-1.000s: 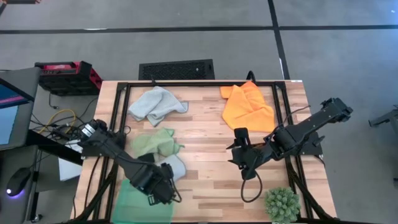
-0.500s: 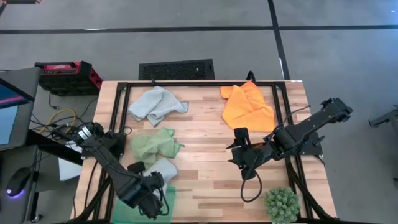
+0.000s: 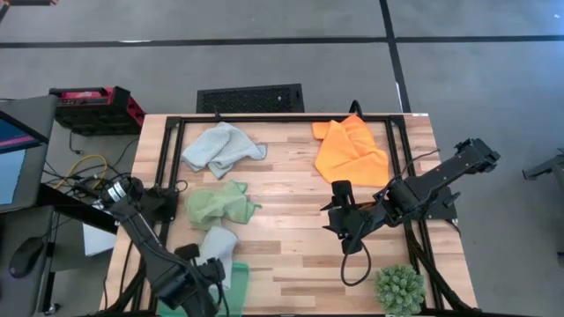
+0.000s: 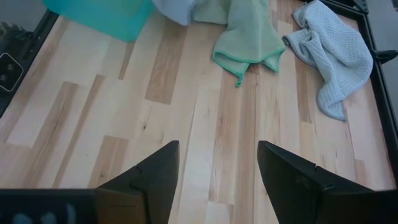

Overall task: Fold microfiber towels
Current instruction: Put the bottom gray microfiber cloth into the green bin, then fold the yellow microfiber cloth

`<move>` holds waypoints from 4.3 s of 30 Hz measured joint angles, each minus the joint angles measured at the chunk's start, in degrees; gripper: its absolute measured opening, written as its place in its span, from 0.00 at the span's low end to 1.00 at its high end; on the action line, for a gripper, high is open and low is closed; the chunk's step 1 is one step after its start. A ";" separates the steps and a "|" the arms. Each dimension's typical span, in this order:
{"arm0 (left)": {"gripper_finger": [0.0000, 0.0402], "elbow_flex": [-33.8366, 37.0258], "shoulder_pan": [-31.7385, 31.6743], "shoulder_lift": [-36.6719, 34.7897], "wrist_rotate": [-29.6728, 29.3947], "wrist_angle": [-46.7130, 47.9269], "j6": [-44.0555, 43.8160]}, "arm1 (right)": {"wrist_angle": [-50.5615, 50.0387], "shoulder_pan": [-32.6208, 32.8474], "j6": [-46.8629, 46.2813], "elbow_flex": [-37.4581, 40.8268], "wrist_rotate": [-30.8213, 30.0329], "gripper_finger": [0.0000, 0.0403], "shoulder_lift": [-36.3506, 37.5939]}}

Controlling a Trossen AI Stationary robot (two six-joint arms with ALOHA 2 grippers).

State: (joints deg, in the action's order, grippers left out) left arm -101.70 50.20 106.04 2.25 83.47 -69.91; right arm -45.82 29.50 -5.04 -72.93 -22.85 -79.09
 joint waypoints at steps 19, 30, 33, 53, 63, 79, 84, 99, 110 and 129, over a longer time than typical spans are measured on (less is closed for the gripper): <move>0.00 15.11 2.86 0.00 6.25 -18.36 -1.33 | 0.88 0.00 0.00 -0.02 -0.23 0.59 -0.02; 0.00 22.07 2.88 0.00 11.72 -30.11 -2.45 | 0.87 0.00 0.02 -0.03 -1.49 0.59 -0.02; 0.00 22.11 2.95 0.00 12.35 -31.26 -2.70 | 0.86 0.00 0.02 -0.02 -1.49 0.59 -0.02; 0.00 22.11 3.10 0.00 19.57 -33.71 -5.17 | 0.85 0.00 0.04 -0.02 -1.51 0.59 -0.02; 0.02 22.11 2.98 0.00 13.97 -33.24 -4.92 | 0.84 0.00 0.04 -0.02 -1.51 0.59 -0.02; 0.23 22.09 2.91 0.00 12.18 -31.57 -9.90 | 1.09 0.00 0.02 -0.04 -1.51 0.59 -0.02; 0.28 22.09 2.07 0.00 11.83 -31.57 -9.42 | 1.09 0.00 0.02 -0.02 -1.51 0.59 -0.02; 0.29 16.00 0.78 -0.07 4.11 -20.93 -4.25 | 1.20 0.00 0.02 -0.02 -1.51 0.59 0.04; 0.29 8.14 0.43 -0.27 -11.34 -5.60 -3.14 | -0.21 0.00 -2.37 0.00 -1.44 0.59 0.71; 0.29 8.14 -16.05 -2.80 -28.45 6.59 13.74 | 1.63 -5.74 -5.15 7.46 -0.98 0.59 2.89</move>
State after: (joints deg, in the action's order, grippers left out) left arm -93.56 34.15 103.24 -26.20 90.06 -56.17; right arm -44.19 23.76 -10.19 -65.47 -23.83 -76.20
